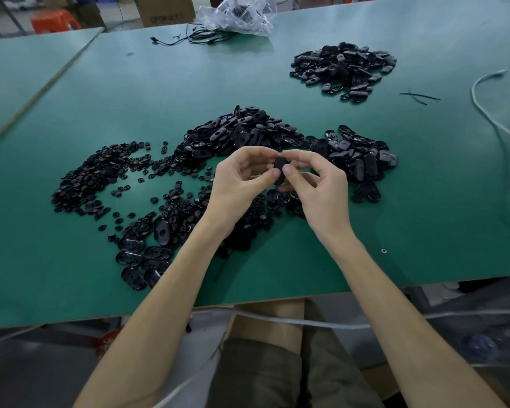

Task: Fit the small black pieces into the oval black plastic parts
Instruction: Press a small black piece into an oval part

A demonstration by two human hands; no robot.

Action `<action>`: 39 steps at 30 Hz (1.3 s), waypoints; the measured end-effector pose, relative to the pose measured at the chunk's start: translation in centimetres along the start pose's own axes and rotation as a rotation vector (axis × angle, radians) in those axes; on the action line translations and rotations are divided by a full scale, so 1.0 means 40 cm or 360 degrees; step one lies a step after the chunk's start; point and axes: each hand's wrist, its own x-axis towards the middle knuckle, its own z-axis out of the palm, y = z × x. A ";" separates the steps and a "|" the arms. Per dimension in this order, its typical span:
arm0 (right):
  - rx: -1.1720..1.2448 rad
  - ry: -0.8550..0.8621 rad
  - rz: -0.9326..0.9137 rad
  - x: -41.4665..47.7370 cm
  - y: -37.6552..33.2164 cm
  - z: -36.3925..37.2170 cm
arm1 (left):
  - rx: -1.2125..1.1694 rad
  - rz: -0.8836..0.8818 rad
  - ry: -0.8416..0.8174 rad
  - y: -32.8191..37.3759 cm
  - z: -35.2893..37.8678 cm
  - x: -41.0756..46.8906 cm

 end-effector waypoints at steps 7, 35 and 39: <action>0.0010 0.0116 -0.0030 -0.001 0.003 0.002 | -0.0007 -0.0133 -0.0044 0.001 0.000 0.000; -0.0160 0.0140 -0.0035 -0.002 -0.005 0.002 | -0.0239 -0.0314 -0.0223 -0.028 -0.013 0.015; -0.0165 0.0144 -0.0023 -0.003 -0.008 0.003 | -0.0241 -0.0298 -0.0228 -0.033 -0.013 0.016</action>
